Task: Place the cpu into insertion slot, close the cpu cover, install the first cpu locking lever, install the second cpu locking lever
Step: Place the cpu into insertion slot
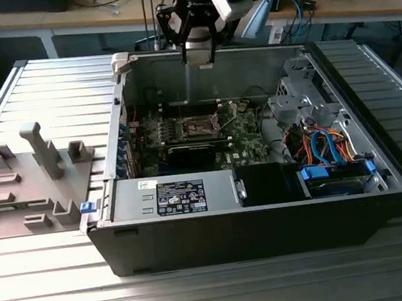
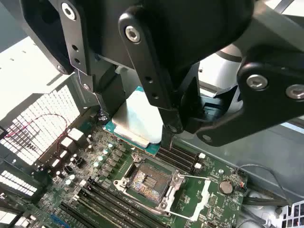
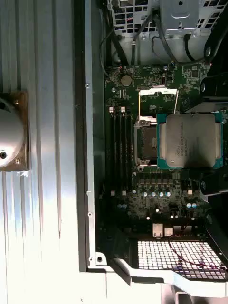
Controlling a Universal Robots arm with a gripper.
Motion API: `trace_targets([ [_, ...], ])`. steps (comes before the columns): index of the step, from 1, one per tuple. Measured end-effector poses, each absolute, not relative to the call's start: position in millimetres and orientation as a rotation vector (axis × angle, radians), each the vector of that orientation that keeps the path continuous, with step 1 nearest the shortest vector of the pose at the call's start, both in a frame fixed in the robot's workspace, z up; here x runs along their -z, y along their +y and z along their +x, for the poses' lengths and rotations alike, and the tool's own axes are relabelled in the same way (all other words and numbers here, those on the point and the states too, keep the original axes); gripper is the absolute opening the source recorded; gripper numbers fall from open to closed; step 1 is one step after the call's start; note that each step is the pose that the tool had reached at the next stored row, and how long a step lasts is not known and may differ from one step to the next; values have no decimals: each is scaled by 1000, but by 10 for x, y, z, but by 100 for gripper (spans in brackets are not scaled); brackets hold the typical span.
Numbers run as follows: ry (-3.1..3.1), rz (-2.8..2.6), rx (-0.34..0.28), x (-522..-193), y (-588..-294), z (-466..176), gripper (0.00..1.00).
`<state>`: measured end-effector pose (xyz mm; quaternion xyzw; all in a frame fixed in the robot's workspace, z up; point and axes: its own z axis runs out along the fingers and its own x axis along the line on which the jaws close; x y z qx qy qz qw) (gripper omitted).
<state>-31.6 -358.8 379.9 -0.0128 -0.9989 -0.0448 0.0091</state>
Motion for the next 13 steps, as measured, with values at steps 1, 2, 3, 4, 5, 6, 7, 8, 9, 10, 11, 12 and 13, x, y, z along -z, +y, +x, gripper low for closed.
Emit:
trace_targets([
  [1,-3120,-40,140,-3799,-3588,-316,54],
  [2,-3120,-40,140,-3799,-3588,-316,54],
  [3,-3120,-40,140,-3799,-3588,-316,54],
  [4,-3120,-40,140,-3797,-3588,-315,54],
  [5,-3120,-40,140,-3795,-3588,-315,54],
  [6,-3120,-40,140,-3794,-3588,-316,54],
  [7,-3120,-40,140,-3791,-3588,-316,54],
  [8,-3120,-40,140,-3787,-3588,-316,54],
  [9,-3120,-40,140,-3786,-3588,-316,54],
  [10,-3120,-40,140,-3785,-3588,-316,54],
  [11,-3120,-40,140,-3782,-3588,-316,54],
  [12,-3120,-40,140,-3778,-3588,-316,54],
  [13,-3120,-40,140,-3775,-3588,-316,54],
])
